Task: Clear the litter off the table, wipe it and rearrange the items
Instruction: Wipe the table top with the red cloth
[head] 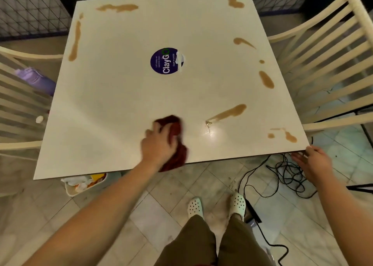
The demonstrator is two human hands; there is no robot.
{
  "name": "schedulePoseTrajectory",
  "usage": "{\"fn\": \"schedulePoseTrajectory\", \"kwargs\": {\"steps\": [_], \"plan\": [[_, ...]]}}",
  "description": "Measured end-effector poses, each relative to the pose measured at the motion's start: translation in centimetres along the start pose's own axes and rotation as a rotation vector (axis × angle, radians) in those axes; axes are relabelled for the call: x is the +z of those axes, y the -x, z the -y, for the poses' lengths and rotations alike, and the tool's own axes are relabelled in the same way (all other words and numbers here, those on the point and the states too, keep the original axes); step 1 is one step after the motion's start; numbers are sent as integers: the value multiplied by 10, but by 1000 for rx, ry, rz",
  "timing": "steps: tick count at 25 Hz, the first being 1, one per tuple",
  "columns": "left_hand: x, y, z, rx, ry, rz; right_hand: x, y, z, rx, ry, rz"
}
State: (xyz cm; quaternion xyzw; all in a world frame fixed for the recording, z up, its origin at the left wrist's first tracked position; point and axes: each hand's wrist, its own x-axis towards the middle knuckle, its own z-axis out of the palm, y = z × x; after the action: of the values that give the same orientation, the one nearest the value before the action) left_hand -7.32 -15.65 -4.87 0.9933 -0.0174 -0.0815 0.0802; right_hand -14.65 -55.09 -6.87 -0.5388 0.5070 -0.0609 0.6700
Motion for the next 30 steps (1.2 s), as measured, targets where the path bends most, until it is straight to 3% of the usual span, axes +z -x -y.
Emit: {"fn": "schedulePoseTrajectory", "kwargs": {"steps": [3,6,11,14,16,18,20,22,25,27,30], "plan": [[-17,-31,58,-383,46,-89,-6,-5,3,43,21,64],[-15,-68,11,-551,142,-109,-15,-16,8,85,45,147],[19,-85,-149,-171,142,-84,-29,-29,21,158,149,317],[31,-60,-230,101,164,32,-36,-38,34,187,246,391],[37,-24,-246,287,138,115,-42,-46,36,208,298,426],[40,3,-217,396,118,103,-45,-50,36,215,309,457],[35,4,-165,318,105,-29,-45,-53,38,206,306,488],[26,-17,-126,56,90,-120,-47,-55,39,206,310,516],[22,-56,-138,-273,115,-154,-49,-56,39,205,293,521],[30,-65,-188,-220,121,-163,-49,-57,37,199,296,540],[50,-39,-282,117,122,-54,-51,-59,38,192,298,559]]}}
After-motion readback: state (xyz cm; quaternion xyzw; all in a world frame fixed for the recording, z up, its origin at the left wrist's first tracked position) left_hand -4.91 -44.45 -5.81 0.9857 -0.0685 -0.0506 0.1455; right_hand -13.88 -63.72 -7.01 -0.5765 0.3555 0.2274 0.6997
